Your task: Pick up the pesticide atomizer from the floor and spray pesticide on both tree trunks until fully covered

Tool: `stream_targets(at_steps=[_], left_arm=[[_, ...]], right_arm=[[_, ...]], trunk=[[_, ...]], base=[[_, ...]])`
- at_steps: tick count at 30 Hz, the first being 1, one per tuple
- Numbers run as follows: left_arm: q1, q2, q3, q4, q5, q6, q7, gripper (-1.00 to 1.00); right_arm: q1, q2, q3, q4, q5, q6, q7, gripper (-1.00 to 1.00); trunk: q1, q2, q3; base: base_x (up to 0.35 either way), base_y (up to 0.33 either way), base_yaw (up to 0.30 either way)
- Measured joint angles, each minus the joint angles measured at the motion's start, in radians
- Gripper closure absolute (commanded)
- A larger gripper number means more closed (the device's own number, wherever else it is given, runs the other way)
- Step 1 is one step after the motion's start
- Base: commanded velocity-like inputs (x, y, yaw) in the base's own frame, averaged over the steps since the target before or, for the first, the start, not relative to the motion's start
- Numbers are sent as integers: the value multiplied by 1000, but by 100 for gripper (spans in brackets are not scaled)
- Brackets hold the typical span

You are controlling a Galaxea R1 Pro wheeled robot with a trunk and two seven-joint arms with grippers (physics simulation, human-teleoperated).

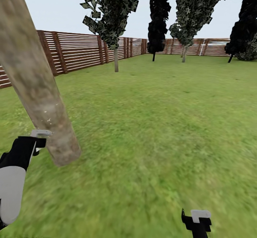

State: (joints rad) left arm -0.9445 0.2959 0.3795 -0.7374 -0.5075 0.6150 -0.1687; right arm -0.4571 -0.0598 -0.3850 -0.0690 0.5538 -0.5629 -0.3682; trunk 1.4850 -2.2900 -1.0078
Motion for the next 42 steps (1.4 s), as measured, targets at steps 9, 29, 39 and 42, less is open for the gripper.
stream_targets(at_steps=[9, 29, 39, 42], left_arm=[[69, 5, 4, 15, 2, -3, 12, 100], [79, 4, 5, 33, 6, -4, 14, 100], [117, -4, 192, 125, 9, -88, 98, 100], [116, -7, 193, 143, 8, -90, 100, 100]], right_arm=[[0, -1, 0, 0, 1, 0, 0, -100], [0, 0, 0, 0, 1, 1, 0, -100], [0, 0, 1, 0, 2, 0, 0, -100], [0, 3, 1, 1, 2, 0, 0, -100]], trunk=[[0, 0, 0], [0, 0, 0], [0, 0, 0], [0, 0, 0]], base=[[285, -129, 65], [122, -247, 31], [66, -269, 276], [114, -269, 277]])
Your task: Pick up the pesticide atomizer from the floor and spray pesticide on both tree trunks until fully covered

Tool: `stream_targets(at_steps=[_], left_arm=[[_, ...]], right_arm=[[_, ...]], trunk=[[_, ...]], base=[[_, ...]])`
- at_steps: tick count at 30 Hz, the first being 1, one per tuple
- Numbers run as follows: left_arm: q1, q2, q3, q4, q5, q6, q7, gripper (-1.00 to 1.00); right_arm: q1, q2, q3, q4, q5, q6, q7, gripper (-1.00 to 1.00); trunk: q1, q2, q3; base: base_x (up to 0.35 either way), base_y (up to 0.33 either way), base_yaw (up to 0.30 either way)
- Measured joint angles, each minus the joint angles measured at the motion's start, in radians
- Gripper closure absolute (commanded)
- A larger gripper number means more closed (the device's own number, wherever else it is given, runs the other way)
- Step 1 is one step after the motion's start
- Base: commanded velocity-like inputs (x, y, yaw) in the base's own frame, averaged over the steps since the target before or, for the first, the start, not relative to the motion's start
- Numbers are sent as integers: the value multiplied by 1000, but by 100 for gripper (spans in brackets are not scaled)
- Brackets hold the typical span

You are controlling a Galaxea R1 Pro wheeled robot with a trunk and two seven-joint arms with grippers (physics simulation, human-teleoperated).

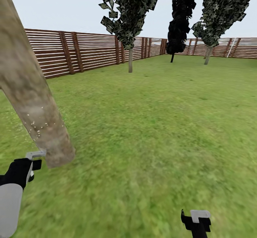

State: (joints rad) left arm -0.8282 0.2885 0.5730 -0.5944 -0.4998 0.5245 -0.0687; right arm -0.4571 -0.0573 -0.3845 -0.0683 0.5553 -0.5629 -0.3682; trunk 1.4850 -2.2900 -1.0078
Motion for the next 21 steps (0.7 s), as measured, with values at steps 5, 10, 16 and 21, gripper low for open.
stream_targets(at_steps=[5, 10, 16, 21], left_arm=[[1, -14, 4, 75, 8, -123, 92, 100], [0, -10, 13, 205, 12, -275, 178, 100], [0, -3, 12, 208, 17, -273, 169, 100], [0, 1, 12, 209, 20, -171, 160, 100]], right_arm=[[0, -1, 1, 1, 0, 0, 1, -100], [0, -2, 1, 1, 1, 1, 2, -100], [0, 0, 1, 1, 0, 1, 2, -100], [0, 3, 1, 1, 0, 1, 2, -100]], trunk=[[0, 0, 0], [0, 0, 0], [0, 0, 0], [0, 0, 0]], base=[[144, -265, 78], [234, -190, 1], [286, -135, 0], [266, -99, 176]])
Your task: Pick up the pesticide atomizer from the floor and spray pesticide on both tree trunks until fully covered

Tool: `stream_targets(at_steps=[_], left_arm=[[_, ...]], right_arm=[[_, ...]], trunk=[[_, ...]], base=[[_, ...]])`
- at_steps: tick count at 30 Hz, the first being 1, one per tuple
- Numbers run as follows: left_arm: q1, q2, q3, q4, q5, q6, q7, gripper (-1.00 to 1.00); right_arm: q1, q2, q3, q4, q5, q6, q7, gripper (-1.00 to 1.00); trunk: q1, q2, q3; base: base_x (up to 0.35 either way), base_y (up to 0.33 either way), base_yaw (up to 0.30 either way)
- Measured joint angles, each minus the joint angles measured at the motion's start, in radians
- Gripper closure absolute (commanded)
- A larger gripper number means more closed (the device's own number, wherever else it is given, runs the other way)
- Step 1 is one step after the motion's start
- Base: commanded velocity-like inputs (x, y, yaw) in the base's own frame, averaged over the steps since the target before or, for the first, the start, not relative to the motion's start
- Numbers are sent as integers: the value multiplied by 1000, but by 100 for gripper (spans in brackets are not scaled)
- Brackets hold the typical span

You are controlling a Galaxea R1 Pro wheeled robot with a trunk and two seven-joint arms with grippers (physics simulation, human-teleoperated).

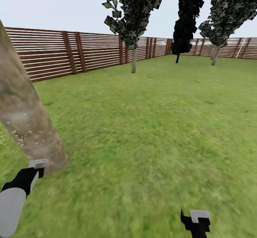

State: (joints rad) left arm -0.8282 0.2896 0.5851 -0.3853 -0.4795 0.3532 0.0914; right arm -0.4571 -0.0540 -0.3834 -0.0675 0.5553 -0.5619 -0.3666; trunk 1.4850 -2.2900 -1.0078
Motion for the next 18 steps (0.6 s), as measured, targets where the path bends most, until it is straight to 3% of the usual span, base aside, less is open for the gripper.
stream_targets(at_steps=[2, 3, 4, 5, 13, 18], left_arm=[[0, 0, 0, 3, 1, 13, -20, 100], [1, 2, 0, 5, 0, 16, -71, 100], [5, 22, -1, 4, -8, 17, -139, 100], [11, 31, -1, -3, -8, 17, -156, 100], [14, 33, -1, -7, -1, 15, -168, 100], [14, 51, 2, -10, 4, 14, -163, 100]], right_arm=[[0, 0, 0, 0, 0, 0, 0, -100], [0, 0, 0, 0, 0, 0, 0, -100], [0, 0, 0, 0, 0, 0, 0, -100], [0, 0, 0, 0, 1, 0, 0, -100], [0, 0, 0, 0, 1, 0, 0, -100], [0, 0, 0, 0, 1, 0, 0, -100]], trunk=[[0, 0, 0], [0, 0, 0], [0, 0, 0], [0, 0, 0], [0, 0, 0], [0, 0, 0]], base=[[75, -12, 270], [9, -2, 273], [2, 0, 144], [1, 0, 59], [139, -124, 6], [216, -198, 229]])
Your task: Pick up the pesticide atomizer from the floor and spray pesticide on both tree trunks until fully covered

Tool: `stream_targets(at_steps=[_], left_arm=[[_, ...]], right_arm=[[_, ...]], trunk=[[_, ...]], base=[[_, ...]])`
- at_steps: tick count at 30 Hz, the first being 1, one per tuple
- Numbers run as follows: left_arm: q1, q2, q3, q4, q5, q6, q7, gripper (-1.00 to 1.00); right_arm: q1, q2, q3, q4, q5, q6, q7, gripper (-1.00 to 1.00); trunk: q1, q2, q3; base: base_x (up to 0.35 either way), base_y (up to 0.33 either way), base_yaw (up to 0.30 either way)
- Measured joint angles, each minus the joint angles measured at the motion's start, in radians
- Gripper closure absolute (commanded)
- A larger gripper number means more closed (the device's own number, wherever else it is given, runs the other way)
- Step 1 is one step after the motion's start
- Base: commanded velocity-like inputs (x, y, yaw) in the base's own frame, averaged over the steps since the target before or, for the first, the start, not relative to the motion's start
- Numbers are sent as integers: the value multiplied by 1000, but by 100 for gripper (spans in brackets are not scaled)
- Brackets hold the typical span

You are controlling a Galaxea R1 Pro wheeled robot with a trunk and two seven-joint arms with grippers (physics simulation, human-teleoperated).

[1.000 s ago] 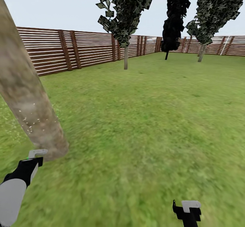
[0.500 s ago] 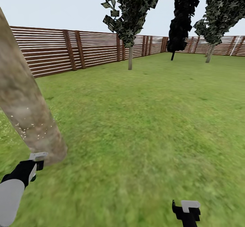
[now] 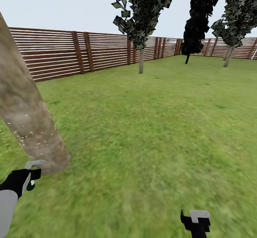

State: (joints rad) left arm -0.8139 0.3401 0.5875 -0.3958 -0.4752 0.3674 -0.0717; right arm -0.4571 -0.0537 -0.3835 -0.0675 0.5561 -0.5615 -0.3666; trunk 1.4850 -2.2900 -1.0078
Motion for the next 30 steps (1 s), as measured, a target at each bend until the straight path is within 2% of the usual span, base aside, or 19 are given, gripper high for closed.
stream_targets(at_steps=[8, 11, 13, 14, 15, 17, 18, 20, 21, 22, 23, 30], left_arm=[[0, -1, 3, -1, 0, -1, 6, 100], [0, -2, 2, -1, 3, -5, 10, 100], [0, 12, 48, -2, -1, -5, 10, 100], [0, 34, 115, -2, -1, -6, 2, 100], [1, 45, 153, -2, 3, -8, -1, 100], [1, 47, 184, 4, 5, -12, -4, 100], [1, 33, 185, 8, 7, -13, -5, 100], [1, -3, 157, 1, 7, -14, -4, 100], [1, -22, 129, 0, 6, -14, -4, 100], [1, -46, 83, -2, 7, -14, -4, 100], [1, -59, 64, -3, 6, -15, -4, 100], [1, -64, 51, -6, 4, -15, -1, 100]], right_arm=[[0, 0, 0, 0, 1, 0, 0, -100], [0, 0, 0, 0, 1, 0, 0, -100], [0, 0, 0, 0, 1, 0, 0, -100], [0, 0, 0, 0, 1, 0, 0, -100], [0, 0, 0, 0, 1, 0, 0, -100], [0, 0, 0, 0, 1, 0, 0, -100], [0, 0, 0, 0, 1, 0, 0, -100], [0, 0, 0, 0, 1, 0, 0, -100], [0, 0, 0, 0, 1, 0, 0, -100], [0, 0, 1, 0, 1, 0, 0, -100], [0, 0, 0, 0, 1, 0, 0, -100], [0, 0, 0, 0, 1, 0, 0, -100]], trunk=[[0, 0, 0], [0, 0, 0], [0, 0, 0], [0, 0, 0], [0, 0, 0], [0, 0, 0], [0, 0, 0], [0, 0, 0], [0, 0, 0], [0, 0, 0], [0, 0, 0], [0, 0, 0]], base=[[273, -112, 276], [39, -3, 277], [2, 0, 276], [1, 0, 277], [0, 0, 276], [0, 0, 277], [0, 0, 269], [11, -9, 157], [117, -147, 36], [149, -193, 15], [162, -212, 6], [170, -223, 1]])
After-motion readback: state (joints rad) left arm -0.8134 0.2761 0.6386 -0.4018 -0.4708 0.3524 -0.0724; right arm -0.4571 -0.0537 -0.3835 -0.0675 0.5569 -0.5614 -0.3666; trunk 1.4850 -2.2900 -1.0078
